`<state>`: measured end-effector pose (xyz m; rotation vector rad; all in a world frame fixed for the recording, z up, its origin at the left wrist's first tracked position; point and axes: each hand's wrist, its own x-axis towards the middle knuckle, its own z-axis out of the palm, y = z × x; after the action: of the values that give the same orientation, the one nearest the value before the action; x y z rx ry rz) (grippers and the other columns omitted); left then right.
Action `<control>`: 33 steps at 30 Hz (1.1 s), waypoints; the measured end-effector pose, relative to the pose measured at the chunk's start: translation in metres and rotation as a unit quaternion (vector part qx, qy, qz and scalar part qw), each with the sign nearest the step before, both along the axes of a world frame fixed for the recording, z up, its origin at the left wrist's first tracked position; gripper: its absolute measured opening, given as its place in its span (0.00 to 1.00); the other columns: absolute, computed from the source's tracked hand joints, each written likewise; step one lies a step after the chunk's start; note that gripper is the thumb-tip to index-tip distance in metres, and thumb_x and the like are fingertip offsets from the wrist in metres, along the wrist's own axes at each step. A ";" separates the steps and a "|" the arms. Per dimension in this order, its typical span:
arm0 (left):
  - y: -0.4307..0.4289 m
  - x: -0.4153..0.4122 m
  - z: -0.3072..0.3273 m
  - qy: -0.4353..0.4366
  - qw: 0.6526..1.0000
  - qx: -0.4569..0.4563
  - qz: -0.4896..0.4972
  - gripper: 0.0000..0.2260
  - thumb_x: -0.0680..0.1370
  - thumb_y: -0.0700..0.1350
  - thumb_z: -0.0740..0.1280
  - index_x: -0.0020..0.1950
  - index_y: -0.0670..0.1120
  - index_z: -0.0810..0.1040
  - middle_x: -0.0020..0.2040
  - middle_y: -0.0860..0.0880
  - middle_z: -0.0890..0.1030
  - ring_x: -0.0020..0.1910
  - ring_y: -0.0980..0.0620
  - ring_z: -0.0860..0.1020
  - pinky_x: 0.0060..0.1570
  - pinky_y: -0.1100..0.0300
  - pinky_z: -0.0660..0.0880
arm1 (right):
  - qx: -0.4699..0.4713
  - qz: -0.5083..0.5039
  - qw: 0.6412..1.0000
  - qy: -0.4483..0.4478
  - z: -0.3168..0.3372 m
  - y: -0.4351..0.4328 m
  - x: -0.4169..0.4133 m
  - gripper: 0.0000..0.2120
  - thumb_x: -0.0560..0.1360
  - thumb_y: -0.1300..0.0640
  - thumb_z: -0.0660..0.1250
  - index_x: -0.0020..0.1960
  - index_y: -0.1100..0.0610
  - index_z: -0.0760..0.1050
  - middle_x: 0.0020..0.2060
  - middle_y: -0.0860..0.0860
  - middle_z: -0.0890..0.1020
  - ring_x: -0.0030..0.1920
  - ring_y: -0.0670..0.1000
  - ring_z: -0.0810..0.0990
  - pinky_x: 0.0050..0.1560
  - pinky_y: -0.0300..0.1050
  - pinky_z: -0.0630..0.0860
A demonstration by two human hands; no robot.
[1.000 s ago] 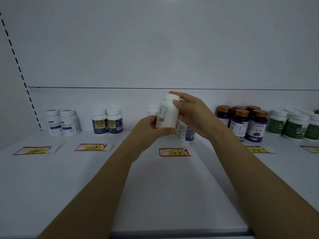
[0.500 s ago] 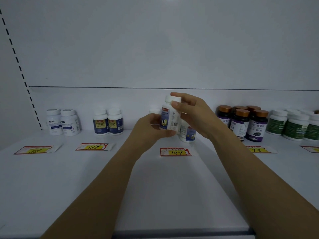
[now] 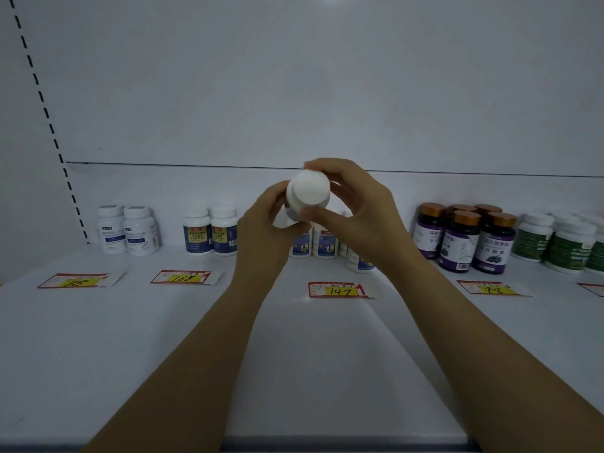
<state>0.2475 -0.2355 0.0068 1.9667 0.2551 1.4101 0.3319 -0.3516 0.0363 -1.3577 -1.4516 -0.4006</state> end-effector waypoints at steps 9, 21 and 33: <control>-0.019 -0.011 0.016 0.212 0.925 -0.216 -0.229 0.18 0.68 0.50 0.74 0.54 0.45 0.79 0.48 0.48 0.84 0.46 0.52 0.83 0.52 0.59 0.79 | -0.094 -0.077 0.948 0.293 0.015 -0.011 0.016 0.20 0.72 0.42 0.69 0.54 0.57 0.80 0.45 0.51 0.85 0.46 0.49 0.84 0.48 0.46 0.81; -0.017 -0.013 0.015 0.271 0.853 -0.351 -0.277 0.27 0.60 0.59 0.70 0.51 0.42 0.79 0.43 0.42 0.85 0.39 0.49 0.84 0.45 0.58 0.81 | -0.174 -0.061 0.876 0.447 0.004 -0.006 0.026 0.21 0.70 0.42 0.72 0.50 0.60 0.81 0.41 0.55 0.86 0.41 0.52 0.85 0.45 0.43 0.82; -0.015 -0.015 0.015 0.218 0.842 -0.349 -0.348 0.22 0.67 0.44 0.72 0.60 0.43 0.76 0.54 0.45 0.83 0.54 0.48 0.82 0.57 0.56 0.77 | -0.110 0.173 0.872 0.444 0.013 -0.013 0.021 0.14 0.79 0.57 0.61 0.59 0.65 0.75 0.49 0.57 0.80 0.50 0.54 0.80 0.56 0.49 0.77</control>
<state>0.2329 -0.2505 0.0214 1.4798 0.1858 0.3036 0.3528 -0.3650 0.0497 -1.1664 -0.9195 0.5897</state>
